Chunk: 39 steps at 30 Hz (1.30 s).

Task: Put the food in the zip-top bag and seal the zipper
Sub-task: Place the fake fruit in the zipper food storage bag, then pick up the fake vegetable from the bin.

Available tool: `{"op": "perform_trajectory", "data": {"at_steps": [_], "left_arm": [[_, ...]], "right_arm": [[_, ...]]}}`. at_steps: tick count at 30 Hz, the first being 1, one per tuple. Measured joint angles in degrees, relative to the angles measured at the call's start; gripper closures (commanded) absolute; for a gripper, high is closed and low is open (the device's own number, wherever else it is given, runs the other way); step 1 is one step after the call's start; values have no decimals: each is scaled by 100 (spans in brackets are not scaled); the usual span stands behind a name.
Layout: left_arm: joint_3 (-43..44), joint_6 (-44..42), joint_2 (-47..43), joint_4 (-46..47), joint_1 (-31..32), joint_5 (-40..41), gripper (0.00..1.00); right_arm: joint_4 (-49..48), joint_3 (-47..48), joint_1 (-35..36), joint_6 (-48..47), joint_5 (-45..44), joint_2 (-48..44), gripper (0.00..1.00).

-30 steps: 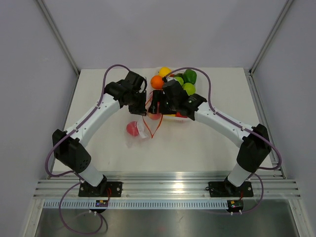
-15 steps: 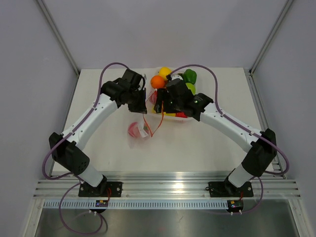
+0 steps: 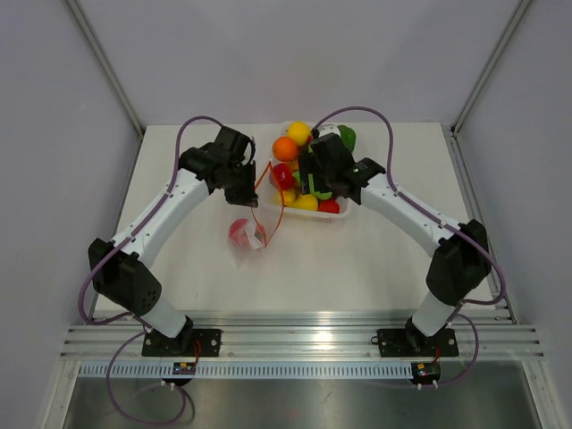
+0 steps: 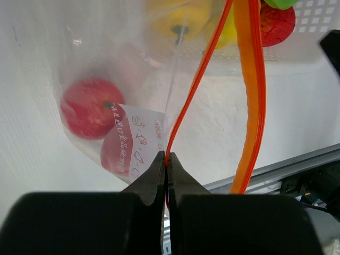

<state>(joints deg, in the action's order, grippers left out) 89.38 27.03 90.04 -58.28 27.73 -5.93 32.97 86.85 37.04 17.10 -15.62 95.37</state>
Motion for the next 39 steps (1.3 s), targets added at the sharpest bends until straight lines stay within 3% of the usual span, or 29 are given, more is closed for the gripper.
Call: {"op": "perform_trajectory", "data": {"at_steps": [11,18,21,25,31,39], "left_arm": [[0,0,0,11,2,-7,100],[0,0,0,13,2,-9,100],[0,0,0,15,2,-22,100],[0,2,0,17,2,-33,100],[-24,20,0,83,2,-37,100],[-105,101,-2,177,2,-109,100]], "right_arm": [[-492,227,9,-1993,-214,988,11],[-704,409,0,-2636,-186,1628,16],[-761,492,-9,-2750,-166,1797,27],[-789,553,-26,-2789,-131,1816,56],[-831,470,-68,-2581,70,1613,58],[-756,101,-68,-1867,168,201,58]]}}
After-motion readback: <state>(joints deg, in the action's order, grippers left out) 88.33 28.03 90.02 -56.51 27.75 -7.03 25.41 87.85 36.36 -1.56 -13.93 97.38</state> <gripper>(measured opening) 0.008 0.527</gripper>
